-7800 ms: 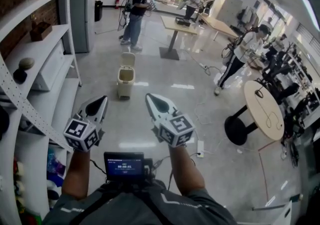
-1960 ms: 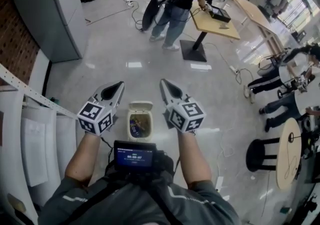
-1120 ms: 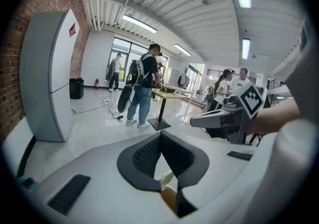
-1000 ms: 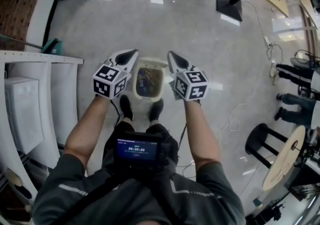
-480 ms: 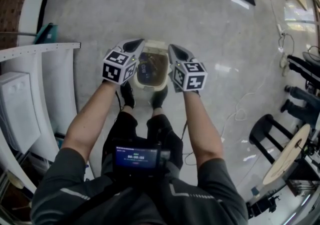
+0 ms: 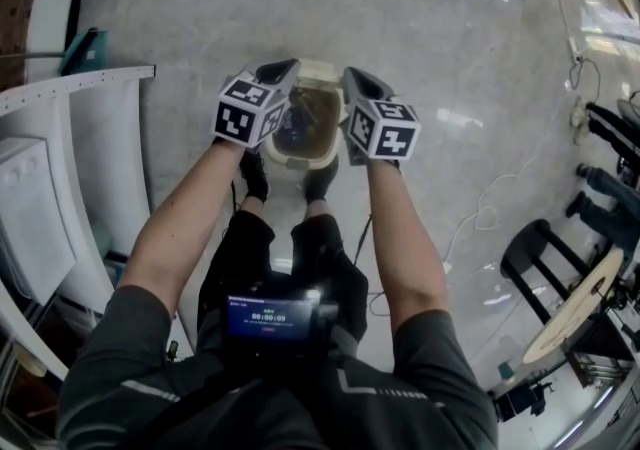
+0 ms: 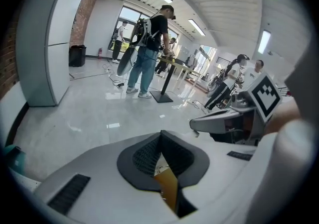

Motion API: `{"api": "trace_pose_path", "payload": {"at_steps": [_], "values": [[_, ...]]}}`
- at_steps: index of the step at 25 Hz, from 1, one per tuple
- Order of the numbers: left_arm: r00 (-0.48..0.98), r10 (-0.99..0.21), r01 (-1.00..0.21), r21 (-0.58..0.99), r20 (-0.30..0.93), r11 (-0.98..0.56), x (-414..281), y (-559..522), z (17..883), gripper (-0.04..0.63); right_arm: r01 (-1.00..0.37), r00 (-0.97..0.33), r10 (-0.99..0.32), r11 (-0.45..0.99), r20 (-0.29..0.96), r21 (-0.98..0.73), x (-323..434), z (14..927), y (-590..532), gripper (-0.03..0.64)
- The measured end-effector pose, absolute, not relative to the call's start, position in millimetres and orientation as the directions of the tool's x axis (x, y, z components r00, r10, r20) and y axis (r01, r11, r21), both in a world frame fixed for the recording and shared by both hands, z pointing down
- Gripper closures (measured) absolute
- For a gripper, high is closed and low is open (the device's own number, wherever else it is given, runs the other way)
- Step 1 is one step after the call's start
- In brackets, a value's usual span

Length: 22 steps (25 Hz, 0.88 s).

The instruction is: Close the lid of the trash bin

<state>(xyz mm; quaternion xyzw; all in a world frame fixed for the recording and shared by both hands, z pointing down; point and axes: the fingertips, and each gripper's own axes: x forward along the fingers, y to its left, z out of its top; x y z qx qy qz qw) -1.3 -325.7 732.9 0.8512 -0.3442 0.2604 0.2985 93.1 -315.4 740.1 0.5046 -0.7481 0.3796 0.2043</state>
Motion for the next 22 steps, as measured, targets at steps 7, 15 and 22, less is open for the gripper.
{"api": "trace_pose_path", "payload": {"at_steps": [7,15,22], "values": [[0.641,-0.431,-0.736,0.350,0.634,-0.580,2.9,-324.1,734.0,0.598,-0.909,-0.407,-0.605,0.194,0.684,-0.369,92.4,743.2,-316.8,0.606],[0.651,-0.383,-0.720,0.374,0.656,-0.584,-2.1,-290.3,737.0,0.600,-0.909,-0.404,-0.594,0.179,0.696,-0.376,88.4,748.6,-284.6,0.606],[0.658,-0.302,-0.706,0.425,0.690,-0.567,-7.1,-240.0,755.2,0.600,-0.925,-0.375,-0.539,0.159,0.754,-0.346,87.6,766.5,-233.6,0.606]]}}
